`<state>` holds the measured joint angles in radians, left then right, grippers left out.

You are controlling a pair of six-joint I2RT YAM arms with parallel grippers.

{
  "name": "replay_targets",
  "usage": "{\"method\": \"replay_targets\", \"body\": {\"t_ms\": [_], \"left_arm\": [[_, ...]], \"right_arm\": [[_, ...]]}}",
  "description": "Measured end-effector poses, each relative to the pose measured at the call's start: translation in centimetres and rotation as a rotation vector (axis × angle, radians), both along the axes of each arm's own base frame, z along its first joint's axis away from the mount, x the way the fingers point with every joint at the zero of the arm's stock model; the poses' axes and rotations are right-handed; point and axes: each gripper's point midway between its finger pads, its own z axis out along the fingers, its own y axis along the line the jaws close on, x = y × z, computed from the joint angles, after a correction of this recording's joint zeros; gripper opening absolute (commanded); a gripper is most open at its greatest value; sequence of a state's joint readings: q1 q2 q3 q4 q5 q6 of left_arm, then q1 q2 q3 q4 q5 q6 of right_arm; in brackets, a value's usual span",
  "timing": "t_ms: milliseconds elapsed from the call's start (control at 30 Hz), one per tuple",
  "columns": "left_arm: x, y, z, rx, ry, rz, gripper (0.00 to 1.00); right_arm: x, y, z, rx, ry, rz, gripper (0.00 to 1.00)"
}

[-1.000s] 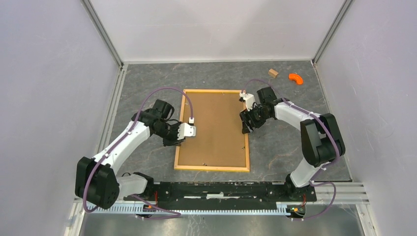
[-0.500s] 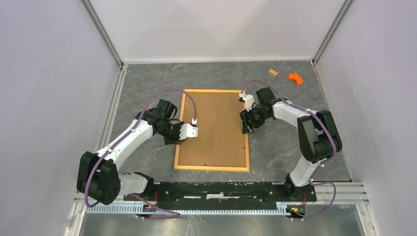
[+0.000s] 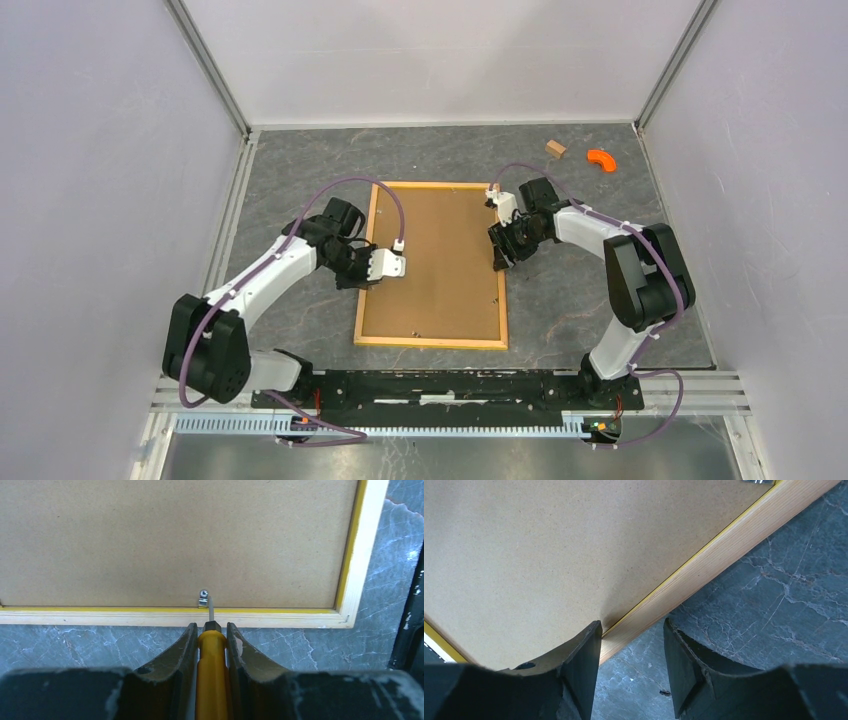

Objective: Take the photo out of the frame

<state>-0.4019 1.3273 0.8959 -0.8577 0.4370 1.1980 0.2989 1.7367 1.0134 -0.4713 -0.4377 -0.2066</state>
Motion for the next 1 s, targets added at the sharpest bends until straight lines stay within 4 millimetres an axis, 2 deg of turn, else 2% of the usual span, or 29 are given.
{"method": "replay_targets", "body": {"t_ms": [167, 433, 1000], "left_arm": [[0.87, 0.00, 0.05, 0.018, -0.005, 0.003, 0.02], [0.72, 0.18, 0.29, 0.049, -0.006, -0.077, 0.02], [0.91, 0.22, 0.01, 0.088, -0.023, -0.120, 0.02]], "right_arm": [[0.01, 0.00, -0.04, -0.002, -0.001, 0.000, 0.52], [0.02, 0.04, -0.07, -0.002, -0.001, 0.001, 0.52], [0.05, 0.18, -0.16, -0.003, -0.004, 0.005, 0.51]]}}
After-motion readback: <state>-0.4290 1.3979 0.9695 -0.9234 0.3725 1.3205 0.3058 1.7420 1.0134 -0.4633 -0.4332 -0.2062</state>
